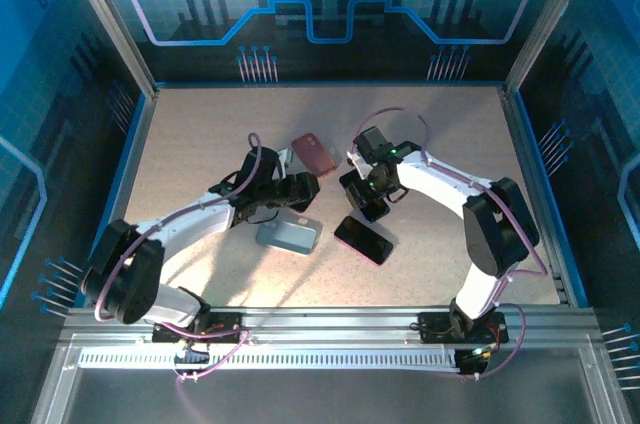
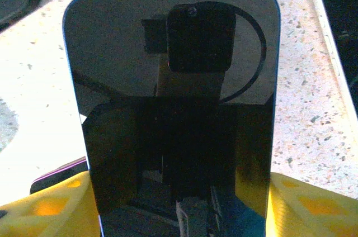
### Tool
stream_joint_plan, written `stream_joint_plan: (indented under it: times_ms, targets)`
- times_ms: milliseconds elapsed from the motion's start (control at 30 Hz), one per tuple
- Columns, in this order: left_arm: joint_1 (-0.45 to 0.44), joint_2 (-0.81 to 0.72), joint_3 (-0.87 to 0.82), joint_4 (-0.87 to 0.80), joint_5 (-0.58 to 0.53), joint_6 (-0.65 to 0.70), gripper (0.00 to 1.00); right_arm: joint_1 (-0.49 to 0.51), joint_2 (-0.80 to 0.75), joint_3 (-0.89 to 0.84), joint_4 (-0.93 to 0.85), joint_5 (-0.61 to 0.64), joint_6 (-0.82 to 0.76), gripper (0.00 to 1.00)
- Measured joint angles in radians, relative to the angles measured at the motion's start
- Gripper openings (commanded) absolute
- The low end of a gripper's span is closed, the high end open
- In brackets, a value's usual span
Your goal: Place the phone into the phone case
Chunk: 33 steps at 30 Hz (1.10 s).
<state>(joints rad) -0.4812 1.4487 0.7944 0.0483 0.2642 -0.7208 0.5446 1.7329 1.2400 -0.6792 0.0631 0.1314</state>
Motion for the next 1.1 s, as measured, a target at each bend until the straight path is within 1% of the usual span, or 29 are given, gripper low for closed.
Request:
stream_joint_plan:
  times_ms: [167,333,500,733,967,1100]
  targets:
    - [-0.01,0.098,0.03,0.089,0.043,-0.066,0.6,0.0,-0.027,0.0,-0.008,-0.033,0.01,0.65]
    - [-0.047,0.184,0.101,0.138,0.076,-0.097,0.58,0.0,-0.049,0.0,-0.009,-0.064,0.022,0.65]
    - [-0.07,0.234,0.12,0.209,0.098,-0.133,0.55,0.0,-0.067,0.0,-0.008,-0.084,0.033,0.65]
    - [-0.079,0.286,0.137,0.246,0.1,-0.163,0.5,0.0,-0.073,0.0,-0.009,-0.109,0.048,0.65]
    - [-0.085,0.306,0.15,0.268,0.101,-0.171,0.39,0.0,-0.073,0.0,-0.008,-0.129,0.055,0.64]
    - [-0.088,0.32,0.163,0.283,0.104,-0.173,0.29,0.0,-0.074,0.0,-0.007,-0.137,0.06,0.63]
